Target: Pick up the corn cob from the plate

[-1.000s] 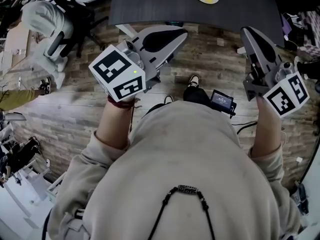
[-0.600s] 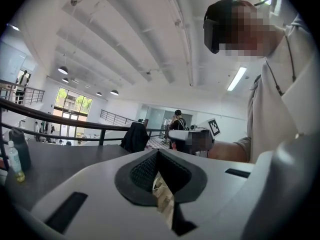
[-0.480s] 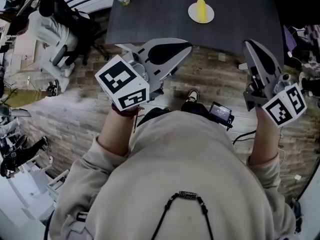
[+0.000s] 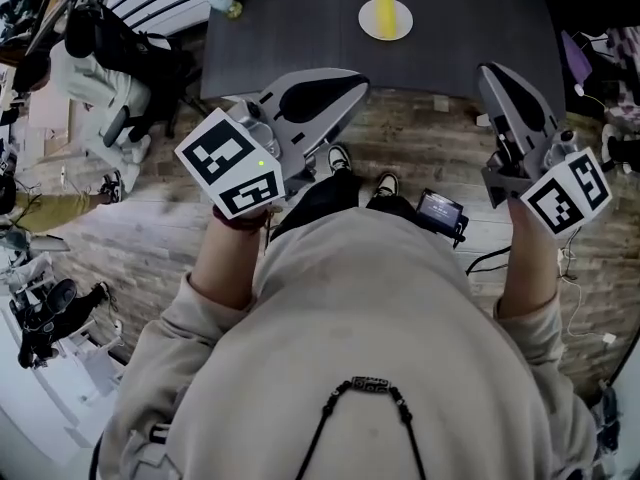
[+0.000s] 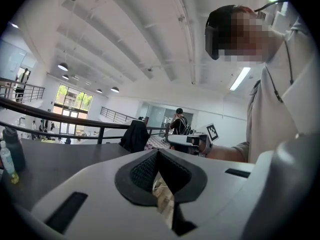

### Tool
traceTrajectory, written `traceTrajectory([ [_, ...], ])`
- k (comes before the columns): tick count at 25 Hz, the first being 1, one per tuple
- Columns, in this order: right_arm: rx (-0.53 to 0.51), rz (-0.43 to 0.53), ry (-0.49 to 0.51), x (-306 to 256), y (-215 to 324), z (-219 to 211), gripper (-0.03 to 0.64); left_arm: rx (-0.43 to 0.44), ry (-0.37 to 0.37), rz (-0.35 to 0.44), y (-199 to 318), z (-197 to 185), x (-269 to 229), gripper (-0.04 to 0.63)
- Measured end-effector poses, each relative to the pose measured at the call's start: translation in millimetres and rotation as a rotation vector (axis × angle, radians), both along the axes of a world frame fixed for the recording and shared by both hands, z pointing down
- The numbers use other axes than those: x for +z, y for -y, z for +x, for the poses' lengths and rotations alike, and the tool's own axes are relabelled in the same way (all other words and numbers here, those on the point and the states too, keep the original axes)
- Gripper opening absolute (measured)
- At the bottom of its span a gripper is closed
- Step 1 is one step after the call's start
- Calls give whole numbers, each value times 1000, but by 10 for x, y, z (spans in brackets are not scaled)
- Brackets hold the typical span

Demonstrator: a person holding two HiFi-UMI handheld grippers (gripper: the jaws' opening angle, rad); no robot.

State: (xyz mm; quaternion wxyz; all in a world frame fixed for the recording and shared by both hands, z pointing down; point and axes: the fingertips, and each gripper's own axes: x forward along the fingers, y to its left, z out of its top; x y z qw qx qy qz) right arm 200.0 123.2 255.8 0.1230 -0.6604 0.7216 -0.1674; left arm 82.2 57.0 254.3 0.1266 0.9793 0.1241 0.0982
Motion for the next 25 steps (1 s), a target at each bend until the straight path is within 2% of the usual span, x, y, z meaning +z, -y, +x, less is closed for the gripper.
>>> traceTrajectory([
  [5, 33, 5, -30, -71, 9, 36, 15, 45, -22, -19, 35, 132, 44, 2],
  [10, 69, 9, -101, -309, 210, 108, 15, 129, -73, -21, 172, 393, -31, 2],
  [15, 88, -21, -125, -357, 653, 197, 15, 174, -94, -24, 629, 590, -106, 2],
  [25, 81, -87, -132, -228, 1756, 279, 15, 195, -48, -91, 1685, 644, 192, 2],
])
